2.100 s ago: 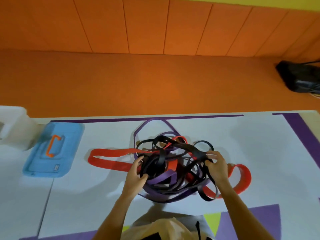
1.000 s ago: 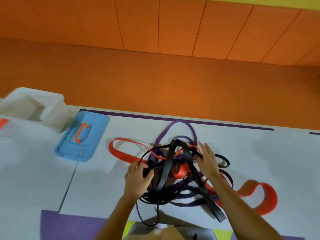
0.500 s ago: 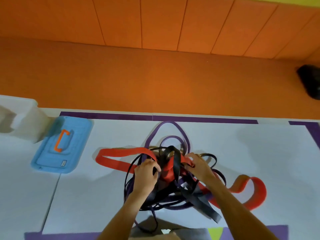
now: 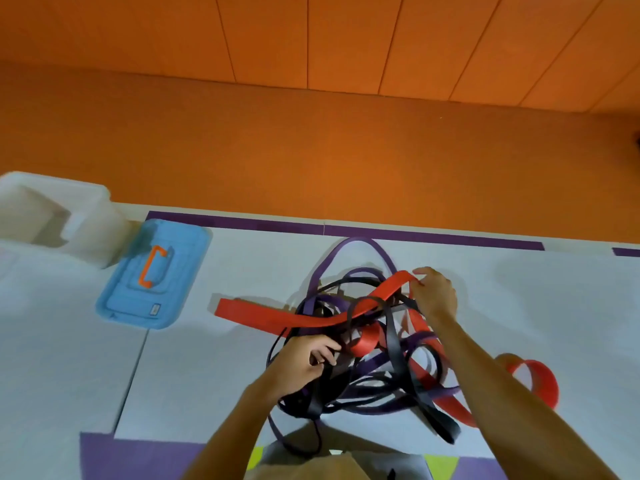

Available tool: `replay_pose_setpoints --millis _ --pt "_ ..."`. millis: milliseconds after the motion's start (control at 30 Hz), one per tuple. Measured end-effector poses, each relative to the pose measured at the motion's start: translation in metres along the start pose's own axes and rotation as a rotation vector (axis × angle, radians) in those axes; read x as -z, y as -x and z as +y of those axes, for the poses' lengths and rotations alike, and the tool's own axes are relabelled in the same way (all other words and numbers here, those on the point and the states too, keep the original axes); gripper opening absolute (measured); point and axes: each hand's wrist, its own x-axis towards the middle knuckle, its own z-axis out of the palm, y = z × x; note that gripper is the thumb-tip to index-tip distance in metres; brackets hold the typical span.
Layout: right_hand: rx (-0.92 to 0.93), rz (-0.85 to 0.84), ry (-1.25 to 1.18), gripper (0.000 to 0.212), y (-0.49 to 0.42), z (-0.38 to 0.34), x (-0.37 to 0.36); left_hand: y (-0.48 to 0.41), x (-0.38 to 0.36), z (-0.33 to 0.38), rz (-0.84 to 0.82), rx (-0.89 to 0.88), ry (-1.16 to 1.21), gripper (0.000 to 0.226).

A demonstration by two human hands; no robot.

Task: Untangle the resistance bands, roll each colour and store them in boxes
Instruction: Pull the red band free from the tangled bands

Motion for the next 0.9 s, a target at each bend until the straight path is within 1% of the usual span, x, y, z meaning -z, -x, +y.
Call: replay_pose_setpoints --millis 133,200,267,333,400,433,467,533,567,600,633,667,733,767,833,867,900 --pt "0.113 0.162 -0.013 0.032 -0.006 -0.010 0.015 -0.005 -0.006 0.008 0.014 -0.099 -0.180 0.045" --pt "0.161 0.207 -0.002 0.031 -0.009 -0.017 0.028 -0.008 -0.012 0.012 0.037 -0.052 -0.330 0.045" --pt "0.223 0.226 -0.008 0.028 -0.009 -0.023 0.041 -0.011 -0.019 0.013 0.097 0.048 -0.482 0.039" --pt "0.287 0.245 -0.068 0.025 -0.007 -0.027 0.052 -0.014 -0.025 0.016 0.120 0.136 -0.540 0.036" --pt "0.312 0.242 -0.104 0.025 -0.005 -0.030 0.062 -0.015 -0.031 0.023 0.112 0.135 -0.597 0.037" --pt "0.313 0.231 -0.095 0.025 -0.005 -0.032 0.067 -0.016 -0.032 0.027 0.143 0.105 -0.615 0.034" --pt "0.316 0.214 -0.085 0.025 -0.004 -0.033 0.072 -0.016 -0.032 0.032 0.213 0.052 -0.608 0.029" --pt "0.315 0.163 -0.120 0.026 -0.003 -0.035 0.083 -0.020 -0.031 0.041 0.436 -0.108 -0.534 0.018" --pt "0.316 0.134 -0.162 0.026 -0.002 -0.035 0.088 -0.025 -0.030 0.048 0.541 -0.174 -0.493 0.019" --pt "0.323 0.103 -0.200 0.025 0.000 -0.036 0.093 -0.031 -0.026 0.057 0.604 -0.200 -0.451 0.027" --pt "0.337 0.070 -0.223 0.023 0.002 -0.036 0.098 -0.039 -0.022 0.066 0.613 -0.193 -0.406 0.039" --pt "0.359 0.036 -0.232 0.021 0.004 -0.037 0.101 -0.048 -0.018 0.074 0.579 -0.170 -0.369 0.054" --pt "0.408 -0.041 -0.236 0.019 0.009 -0.037 0.106 -0.065 -0.011 0.091 0.426 -0.135 -0.333 0.083" --pt "0.425 -0.080 -0.237 0.019 0.012 -0.038 0.108 -0.073 -0.009 0.099 0.359 -0.139 -0.319 0.092" --pt "0.440 -0.140 -0.250 0.020 0.017 -0.039 0.110 -0.087 -0.009 0.113 0.296 -0.146 -0.264 0.098" --pt "0.446 -0.153 -0.259 0.020 0.019 -0.039 0.110 -0.094 -0.009 0.120 0.295 -0.137 -0.220 0.095" --pt "0.455 -0.155 -0.264 0.020 0.020 -0.037 0.110 -0.099 -0.008 0.124 0.315 -0.135 -0.175 0.086"
